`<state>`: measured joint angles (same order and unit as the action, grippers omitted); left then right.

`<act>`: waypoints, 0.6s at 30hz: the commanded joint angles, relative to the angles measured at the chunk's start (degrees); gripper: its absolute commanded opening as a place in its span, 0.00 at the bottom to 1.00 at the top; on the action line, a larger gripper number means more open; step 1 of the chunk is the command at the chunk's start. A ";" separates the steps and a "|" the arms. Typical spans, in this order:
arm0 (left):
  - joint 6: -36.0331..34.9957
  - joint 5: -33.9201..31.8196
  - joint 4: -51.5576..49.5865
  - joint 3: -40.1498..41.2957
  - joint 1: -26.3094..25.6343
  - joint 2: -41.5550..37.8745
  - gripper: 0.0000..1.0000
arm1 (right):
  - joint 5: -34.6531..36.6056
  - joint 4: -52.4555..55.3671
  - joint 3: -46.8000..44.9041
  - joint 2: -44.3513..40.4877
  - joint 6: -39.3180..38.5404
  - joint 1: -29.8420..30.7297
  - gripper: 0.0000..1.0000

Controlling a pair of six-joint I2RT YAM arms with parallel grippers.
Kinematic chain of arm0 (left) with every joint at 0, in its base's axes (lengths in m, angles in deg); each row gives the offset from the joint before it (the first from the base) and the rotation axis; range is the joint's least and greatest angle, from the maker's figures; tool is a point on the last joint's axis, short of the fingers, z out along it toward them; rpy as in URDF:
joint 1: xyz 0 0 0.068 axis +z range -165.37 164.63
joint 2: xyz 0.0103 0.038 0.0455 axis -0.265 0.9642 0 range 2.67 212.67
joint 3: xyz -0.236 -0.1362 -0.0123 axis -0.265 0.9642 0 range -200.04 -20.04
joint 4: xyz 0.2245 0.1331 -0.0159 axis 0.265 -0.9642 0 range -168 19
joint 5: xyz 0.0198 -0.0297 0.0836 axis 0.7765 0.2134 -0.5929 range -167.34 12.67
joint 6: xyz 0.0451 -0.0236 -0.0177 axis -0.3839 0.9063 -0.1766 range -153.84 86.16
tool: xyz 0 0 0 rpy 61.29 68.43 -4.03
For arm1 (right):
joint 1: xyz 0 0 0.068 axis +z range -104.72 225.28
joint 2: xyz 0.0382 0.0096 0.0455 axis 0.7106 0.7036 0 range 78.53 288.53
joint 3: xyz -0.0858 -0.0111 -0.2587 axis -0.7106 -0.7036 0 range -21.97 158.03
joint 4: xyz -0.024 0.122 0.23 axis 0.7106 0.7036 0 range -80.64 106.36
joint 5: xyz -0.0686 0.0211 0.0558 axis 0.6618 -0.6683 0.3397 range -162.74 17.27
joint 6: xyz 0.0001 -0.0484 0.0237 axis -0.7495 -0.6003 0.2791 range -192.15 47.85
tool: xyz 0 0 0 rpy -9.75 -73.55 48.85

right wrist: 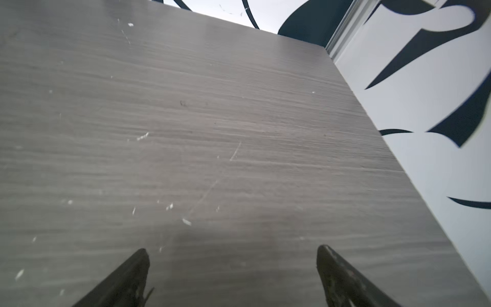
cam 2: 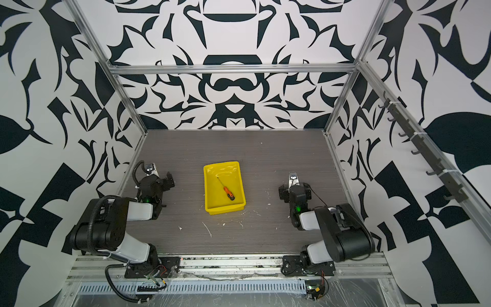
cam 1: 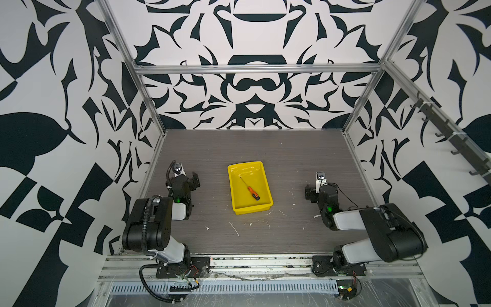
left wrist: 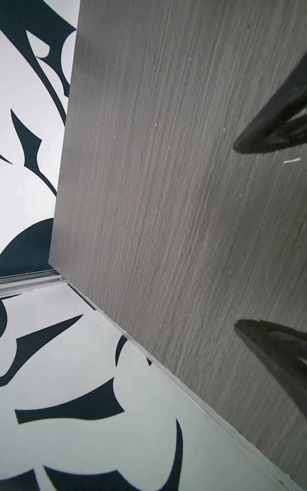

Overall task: Put the screwdriver in the bin
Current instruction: Reset both arms

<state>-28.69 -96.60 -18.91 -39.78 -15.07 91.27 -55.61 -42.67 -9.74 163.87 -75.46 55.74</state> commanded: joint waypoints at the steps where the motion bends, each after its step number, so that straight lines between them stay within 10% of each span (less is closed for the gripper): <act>1: 0.83 -0.33 1.69 -0.91 -0.13 0.50 0.99 | -3.50 -17.57 0.87 5.47 -0.82 -1.05 1.00; 18: 0.79 -0.34 1.69 -0.91 -0.17 0.49 0.99 | 6.11 -4.70 6.75 4.58 2.82 -1.14 1.00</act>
<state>-28.69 -96.62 -18.91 -39.78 -15.07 91.29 -50.82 -46.95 -3.77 168.98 -73.56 54.76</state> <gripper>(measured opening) 0.992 0.998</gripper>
